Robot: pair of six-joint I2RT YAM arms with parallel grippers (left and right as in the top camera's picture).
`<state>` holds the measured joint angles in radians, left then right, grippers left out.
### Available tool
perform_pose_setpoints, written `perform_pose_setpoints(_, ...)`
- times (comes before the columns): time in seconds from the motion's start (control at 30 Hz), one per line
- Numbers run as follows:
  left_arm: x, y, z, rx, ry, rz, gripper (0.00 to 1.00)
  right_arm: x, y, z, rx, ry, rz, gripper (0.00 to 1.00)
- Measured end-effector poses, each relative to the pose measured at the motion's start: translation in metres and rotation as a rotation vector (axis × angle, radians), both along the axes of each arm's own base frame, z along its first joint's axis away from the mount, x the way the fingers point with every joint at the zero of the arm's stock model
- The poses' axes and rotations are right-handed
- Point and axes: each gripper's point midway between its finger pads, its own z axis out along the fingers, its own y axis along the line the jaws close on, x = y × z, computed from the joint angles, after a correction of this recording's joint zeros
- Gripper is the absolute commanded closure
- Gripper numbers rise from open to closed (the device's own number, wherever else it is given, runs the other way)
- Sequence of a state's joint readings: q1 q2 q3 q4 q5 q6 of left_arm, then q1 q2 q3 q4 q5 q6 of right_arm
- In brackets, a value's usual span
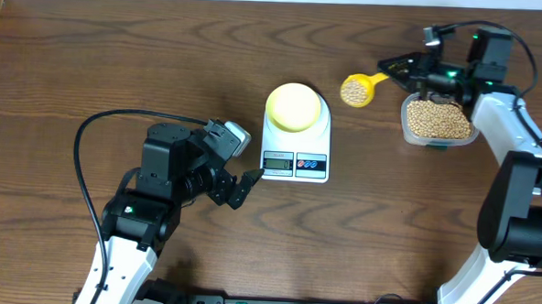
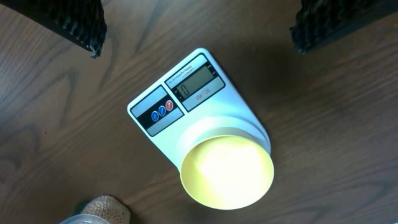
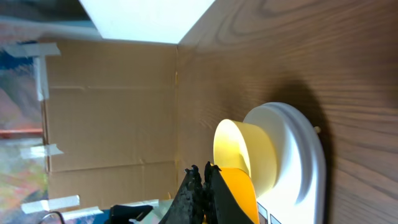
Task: Scoop item into bowl and weigh 50g on scale
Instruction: 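Carry the filled scoop left over the yellow bowl on the scale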
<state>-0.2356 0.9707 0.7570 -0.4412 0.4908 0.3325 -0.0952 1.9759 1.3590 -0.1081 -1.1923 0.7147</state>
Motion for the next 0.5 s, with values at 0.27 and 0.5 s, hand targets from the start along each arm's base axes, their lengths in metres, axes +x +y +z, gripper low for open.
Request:
perform_pose_setpoints(0.27, 0.000, 0.000, 0.000, 0.000, 0.000, 0.000, 0.02, -0.003, 0.049, -0.001, -0.043, -0.047, 0.060, 0.99)
perform_pose_setpoints(0.5, 0.000, 0.000, 0.000, 0.000, 0.000, 0.000, 0.02, -0.009, 0.087, -0.003, -0.079, -0.077, 0.101, 0.99)
